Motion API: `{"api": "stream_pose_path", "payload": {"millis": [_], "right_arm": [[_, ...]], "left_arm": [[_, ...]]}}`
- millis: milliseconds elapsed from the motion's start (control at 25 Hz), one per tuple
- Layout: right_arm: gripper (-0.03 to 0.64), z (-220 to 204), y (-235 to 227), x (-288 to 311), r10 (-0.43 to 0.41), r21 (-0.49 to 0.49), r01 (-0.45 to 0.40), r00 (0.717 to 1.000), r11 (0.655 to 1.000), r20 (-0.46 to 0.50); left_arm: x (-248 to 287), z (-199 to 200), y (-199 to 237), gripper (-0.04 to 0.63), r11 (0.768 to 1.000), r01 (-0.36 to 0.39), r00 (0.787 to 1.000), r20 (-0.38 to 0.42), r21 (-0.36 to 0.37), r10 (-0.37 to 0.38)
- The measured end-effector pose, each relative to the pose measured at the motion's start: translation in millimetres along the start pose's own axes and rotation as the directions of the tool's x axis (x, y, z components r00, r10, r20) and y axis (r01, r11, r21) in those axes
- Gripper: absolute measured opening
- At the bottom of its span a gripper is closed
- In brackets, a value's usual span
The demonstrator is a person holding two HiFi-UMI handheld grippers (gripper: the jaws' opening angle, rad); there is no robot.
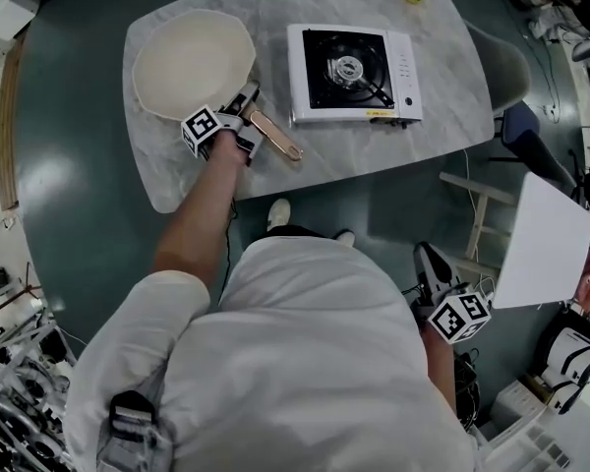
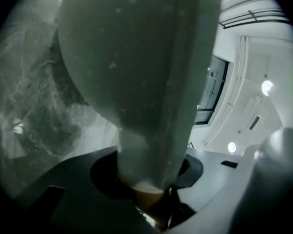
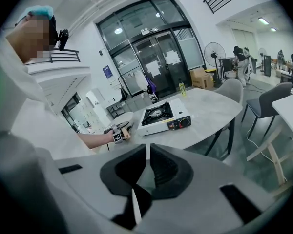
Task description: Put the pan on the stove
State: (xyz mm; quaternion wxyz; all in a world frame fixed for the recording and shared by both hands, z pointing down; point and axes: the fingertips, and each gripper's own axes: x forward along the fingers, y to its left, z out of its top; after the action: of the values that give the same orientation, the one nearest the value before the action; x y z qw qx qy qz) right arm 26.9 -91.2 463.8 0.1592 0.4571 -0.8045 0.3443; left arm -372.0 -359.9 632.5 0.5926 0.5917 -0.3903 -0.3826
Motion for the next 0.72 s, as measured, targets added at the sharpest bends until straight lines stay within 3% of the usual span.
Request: {"api": "stream_pose_path", "payload": {"millis": [240, 720], "right_arm": [[0.032, -8.4, 3.9, -6.0, -0.020, 0.032, 0.020, 1.000, 0.999, 0.011], [0.031, -18.9, 0.6, -1.8, -0.009, 0.058, 0.008, 1.000, 0.998, 0.007]], "left_arm": [[-0.2, -4.7, 0.0, 0.147, 0.996, -0.068, 0.994, -0.080, 0.053, 0.072], [-12.0, -7.9, -19.8, 0.152, 0.992, -0.082, 0.986, -0.139, 0.091, 0.094]]}}
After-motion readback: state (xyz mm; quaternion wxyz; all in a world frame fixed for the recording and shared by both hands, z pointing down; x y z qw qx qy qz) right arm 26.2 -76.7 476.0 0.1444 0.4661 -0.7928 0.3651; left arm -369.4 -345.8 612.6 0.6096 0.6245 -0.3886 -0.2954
